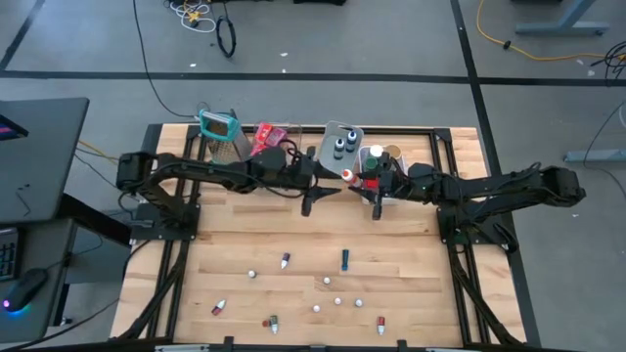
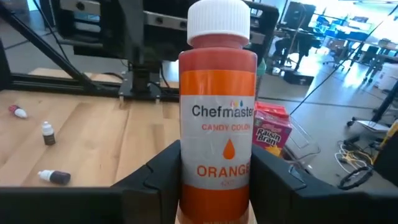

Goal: Pick & Place Kitchen Items
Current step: Put the large orange food coloring bottle into the gray bin

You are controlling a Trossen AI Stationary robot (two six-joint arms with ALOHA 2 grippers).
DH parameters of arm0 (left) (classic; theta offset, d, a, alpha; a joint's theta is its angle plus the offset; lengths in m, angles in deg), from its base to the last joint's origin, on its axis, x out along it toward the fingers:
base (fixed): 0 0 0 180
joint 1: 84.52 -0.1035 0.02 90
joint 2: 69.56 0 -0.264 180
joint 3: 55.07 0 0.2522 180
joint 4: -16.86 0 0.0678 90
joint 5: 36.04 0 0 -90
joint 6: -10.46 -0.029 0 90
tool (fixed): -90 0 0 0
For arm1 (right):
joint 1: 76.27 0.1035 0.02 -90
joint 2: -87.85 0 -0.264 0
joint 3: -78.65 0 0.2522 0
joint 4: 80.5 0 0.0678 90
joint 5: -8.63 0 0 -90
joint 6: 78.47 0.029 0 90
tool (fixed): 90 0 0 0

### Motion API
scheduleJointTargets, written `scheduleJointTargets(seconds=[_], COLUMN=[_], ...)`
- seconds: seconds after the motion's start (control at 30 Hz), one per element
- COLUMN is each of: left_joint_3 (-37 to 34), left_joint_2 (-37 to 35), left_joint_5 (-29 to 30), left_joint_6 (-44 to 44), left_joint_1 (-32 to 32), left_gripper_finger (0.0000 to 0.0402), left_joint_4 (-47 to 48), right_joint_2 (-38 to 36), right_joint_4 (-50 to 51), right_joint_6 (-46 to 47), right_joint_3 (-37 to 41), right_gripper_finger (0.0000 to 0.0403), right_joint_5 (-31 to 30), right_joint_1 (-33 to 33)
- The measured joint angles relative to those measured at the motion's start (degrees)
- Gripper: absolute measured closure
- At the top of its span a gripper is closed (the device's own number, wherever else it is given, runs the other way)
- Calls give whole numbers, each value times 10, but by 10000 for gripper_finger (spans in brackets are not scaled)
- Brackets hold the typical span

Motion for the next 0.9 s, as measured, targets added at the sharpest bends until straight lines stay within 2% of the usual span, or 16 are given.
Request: scheduleJointTargets(seconds=[0.13,0.33,0.4,0.53,0.63,0.7,0.9], left_joint_3=[-1,1,7,8,9,9,9], left_joint_2=[-2,-2,2,3,3,3,3], left_joint_5=[10,32,42,23,61,65,44], left_joint_6=[-14,-36,-30,-48,-63,-70,-71], left_joint_1=[-1,0,0,1,5,5,2], left_gripper_finger=[223,219,210,182,156,143,132], left_joint_4=[12,-35,-30,-12,-19,-25,-30], right_joint_2=[0,0,0,0,0,0,10], right_joint_4=[1,9,9,9,10,10,-19], right_joint_6=[0,-13,-22,-30,-31,-31,-31], right_joint_3=[0,0,0,0,0,0,0], right_gripper_finger=[246,246,246,246,246,246,246], right_joint_5=[2,15,16,-12,-22,-22,-22], right_joint_1=[0,0,0,0,0,0,0])
